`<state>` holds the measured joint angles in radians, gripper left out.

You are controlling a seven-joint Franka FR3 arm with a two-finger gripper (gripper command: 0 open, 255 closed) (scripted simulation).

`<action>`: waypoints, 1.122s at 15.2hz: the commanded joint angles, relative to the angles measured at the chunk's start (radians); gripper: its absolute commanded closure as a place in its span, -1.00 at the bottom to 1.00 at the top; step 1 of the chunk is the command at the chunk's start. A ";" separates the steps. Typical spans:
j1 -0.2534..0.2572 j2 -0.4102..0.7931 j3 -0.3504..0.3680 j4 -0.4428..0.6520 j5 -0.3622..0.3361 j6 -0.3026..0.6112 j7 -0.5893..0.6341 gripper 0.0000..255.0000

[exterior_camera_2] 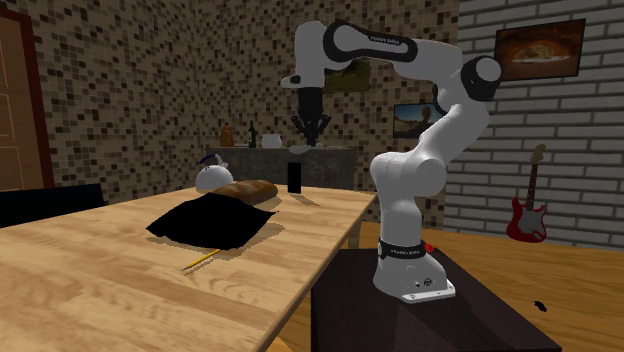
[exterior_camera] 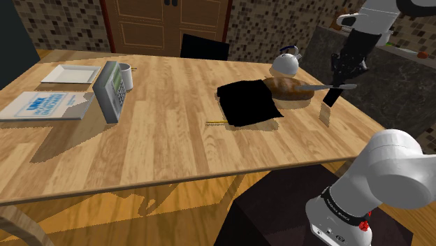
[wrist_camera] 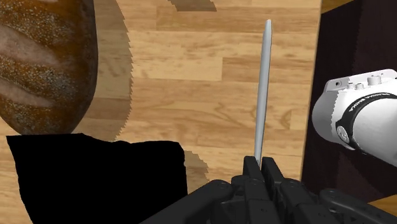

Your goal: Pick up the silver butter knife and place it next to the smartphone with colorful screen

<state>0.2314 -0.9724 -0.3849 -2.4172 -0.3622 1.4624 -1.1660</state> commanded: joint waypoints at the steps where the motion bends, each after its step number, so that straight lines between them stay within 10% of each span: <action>1: -0.014 -0.003 -0.044 0.019 -0.039 -0.009 -0.050 1.00; 17: 0.000 0.123 -0.446 0.296 -0.280 0.021 -0.433 1.00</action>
<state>0.2213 -0.8652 -0.8011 -2.1513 -0.6316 1.4803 -1.5713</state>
